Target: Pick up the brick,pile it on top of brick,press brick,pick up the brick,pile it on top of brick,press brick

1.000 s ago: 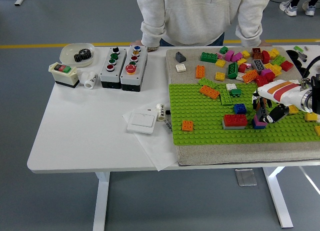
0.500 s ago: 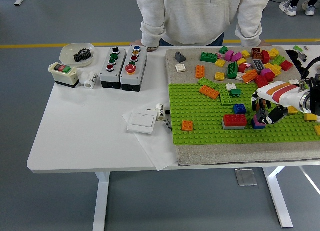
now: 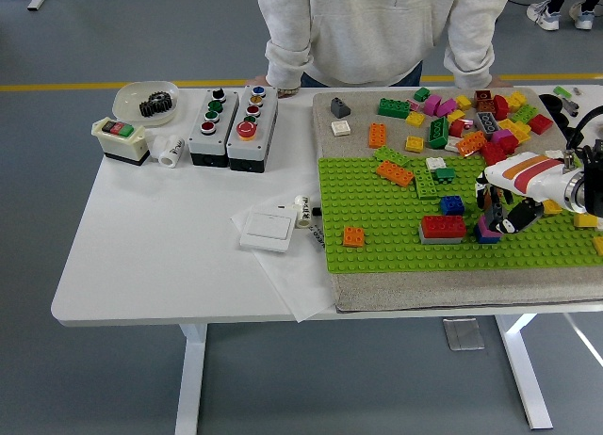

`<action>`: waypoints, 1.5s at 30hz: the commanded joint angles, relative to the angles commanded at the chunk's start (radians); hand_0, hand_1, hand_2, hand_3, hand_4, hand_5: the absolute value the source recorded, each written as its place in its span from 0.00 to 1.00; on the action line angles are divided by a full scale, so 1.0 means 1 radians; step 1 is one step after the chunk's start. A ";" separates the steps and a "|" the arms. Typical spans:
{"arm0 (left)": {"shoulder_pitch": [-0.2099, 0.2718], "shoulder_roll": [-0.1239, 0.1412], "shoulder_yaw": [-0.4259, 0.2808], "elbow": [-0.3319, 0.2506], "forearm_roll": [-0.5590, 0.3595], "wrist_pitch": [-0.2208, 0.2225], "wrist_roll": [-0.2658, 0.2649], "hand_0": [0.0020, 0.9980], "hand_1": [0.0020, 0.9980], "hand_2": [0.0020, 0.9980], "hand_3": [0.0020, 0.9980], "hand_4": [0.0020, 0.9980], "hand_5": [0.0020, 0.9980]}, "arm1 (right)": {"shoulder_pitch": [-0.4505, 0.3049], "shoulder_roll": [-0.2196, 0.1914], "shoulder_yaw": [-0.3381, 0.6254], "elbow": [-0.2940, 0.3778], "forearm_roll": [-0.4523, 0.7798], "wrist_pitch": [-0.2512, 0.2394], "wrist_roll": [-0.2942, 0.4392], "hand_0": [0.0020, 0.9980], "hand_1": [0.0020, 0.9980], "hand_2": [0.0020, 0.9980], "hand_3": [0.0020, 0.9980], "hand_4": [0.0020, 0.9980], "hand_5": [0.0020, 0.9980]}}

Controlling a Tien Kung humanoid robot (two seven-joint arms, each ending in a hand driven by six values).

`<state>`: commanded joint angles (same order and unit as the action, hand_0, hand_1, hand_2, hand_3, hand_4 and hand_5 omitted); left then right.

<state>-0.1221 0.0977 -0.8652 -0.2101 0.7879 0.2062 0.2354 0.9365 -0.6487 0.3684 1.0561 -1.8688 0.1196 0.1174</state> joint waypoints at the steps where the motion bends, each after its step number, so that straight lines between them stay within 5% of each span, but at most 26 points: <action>1: 0.000 0.000 0.000 0.000 0.000 0.000 0.000 0.77 0.79 0.79 0.67 0.76 0.64 | 0.000 0.001 0.000 0.000 -0.001 0.000 0.000 0.31 0.42 0.47 0.52 0.79 0.04; 2: 0.000 0.000 0.000 0.000 0.000 0.000 0.000 0.77 0.79 0.79 0.67 0.76 0.64 | 0.000 0.001 0.001 0.000 -0.001 0.001 0.000 0.32 0.43 0.49 0.52 0.73 0.07; 13: 0.000 0.001 0.002 -0.001 0.001 -0.001 0.001 0.77 0.79 0.79 0.67 0.76 0.64 | 0.001 0.002 0.005 -0.005 -0.013 0.003 0.002 0.36 0.44 0.50 0.52 0.73 0.10; 45: -0.003 0.003 0.005 -0.001 -0.002 -0.004 0.002 0.77 0.79 0.79 0.68 0.77 0.64 | 0.004 -0.003 0.011 0.006 -0.022 0.020 0.008 0.36 0.45 0.52 0.52 0.80 0.10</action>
<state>-0.1250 0.1004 -0.8598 -0.2110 0.7861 0.2024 0.2374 0.9401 -0.6513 0.3791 1.0617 -1.8910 0.1397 0.1254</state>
